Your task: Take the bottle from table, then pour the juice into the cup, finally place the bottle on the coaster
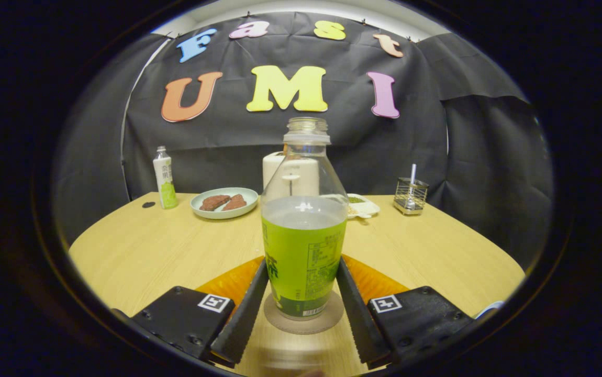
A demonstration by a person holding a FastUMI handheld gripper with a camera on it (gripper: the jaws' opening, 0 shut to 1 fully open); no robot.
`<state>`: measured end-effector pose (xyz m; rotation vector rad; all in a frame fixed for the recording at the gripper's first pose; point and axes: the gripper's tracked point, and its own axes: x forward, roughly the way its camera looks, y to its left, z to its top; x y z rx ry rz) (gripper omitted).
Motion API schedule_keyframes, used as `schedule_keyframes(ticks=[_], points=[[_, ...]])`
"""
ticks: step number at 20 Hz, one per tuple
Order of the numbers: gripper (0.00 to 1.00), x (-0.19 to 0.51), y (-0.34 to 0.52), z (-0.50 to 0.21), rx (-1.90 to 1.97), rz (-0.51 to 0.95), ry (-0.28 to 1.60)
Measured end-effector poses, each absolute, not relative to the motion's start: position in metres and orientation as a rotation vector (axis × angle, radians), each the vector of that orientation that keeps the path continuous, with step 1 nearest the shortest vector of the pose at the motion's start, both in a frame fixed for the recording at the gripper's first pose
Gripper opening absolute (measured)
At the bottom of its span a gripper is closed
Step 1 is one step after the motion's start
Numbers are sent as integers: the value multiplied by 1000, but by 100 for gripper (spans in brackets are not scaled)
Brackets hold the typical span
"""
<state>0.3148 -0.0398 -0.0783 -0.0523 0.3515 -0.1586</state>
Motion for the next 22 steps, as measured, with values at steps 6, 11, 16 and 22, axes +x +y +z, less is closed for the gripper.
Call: schedule_keyframes(ticks=[6,11,16,22], points=[[94,308,-38,-72,-44,-139,348],[99,291,-40,-59,-29,-135,322],[100,248,-45,-36,-48,-155,288],[100,179,-38,14,-61,-155,184]])
